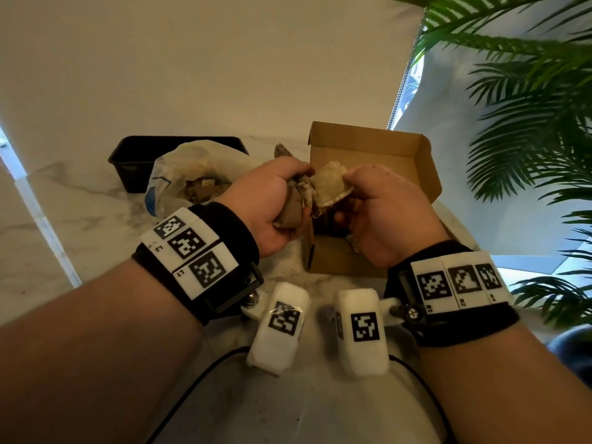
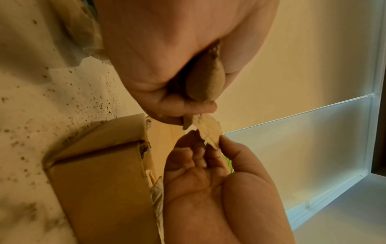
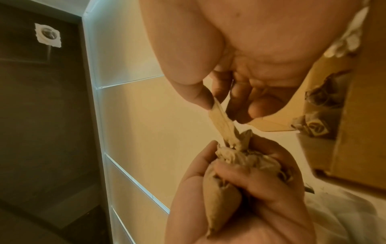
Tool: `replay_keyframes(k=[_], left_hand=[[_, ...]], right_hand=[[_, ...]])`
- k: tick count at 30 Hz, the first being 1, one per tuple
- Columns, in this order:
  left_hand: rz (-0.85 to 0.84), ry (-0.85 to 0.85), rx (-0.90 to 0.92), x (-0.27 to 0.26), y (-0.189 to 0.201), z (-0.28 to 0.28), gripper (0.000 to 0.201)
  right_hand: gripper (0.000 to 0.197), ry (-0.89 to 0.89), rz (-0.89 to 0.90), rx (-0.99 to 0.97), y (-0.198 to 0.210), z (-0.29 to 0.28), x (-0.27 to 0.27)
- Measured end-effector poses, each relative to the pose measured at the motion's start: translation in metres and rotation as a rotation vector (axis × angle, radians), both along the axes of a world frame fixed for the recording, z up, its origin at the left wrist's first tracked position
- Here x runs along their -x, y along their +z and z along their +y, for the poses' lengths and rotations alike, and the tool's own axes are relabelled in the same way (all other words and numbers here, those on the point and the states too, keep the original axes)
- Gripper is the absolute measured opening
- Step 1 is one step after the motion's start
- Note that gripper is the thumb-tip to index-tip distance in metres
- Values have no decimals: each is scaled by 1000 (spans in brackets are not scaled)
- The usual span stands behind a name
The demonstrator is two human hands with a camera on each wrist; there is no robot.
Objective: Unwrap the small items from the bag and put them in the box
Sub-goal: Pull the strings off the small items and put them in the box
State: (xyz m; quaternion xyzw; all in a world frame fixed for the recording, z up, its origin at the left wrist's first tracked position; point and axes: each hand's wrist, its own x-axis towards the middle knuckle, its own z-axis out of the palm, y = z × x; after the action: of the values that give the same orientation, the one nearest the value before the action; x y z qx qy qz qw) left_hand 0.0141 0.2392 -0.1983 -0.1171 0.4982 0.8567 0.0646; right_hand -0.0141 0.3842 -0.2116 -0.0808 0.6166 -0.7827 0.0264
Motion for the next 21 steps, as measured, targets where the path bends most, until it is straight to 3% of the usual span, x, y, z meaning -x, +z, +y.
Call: replay_keyframes(k=[7,14,18,21], left_hand=[[34,-95,44,-7,3,3,26],[64,-51,97,-8,2,7,17],[61,-53,84,-8,3,5,19],[53,2,90,-5,0,2,18]], right_hand=[[9,-43,-27,102,4,2,-1],[10,-21,-31,122,6,1,-6],[25,-65,23,42,15,10,-4],[26,-107,70,-46,31,28,3]])
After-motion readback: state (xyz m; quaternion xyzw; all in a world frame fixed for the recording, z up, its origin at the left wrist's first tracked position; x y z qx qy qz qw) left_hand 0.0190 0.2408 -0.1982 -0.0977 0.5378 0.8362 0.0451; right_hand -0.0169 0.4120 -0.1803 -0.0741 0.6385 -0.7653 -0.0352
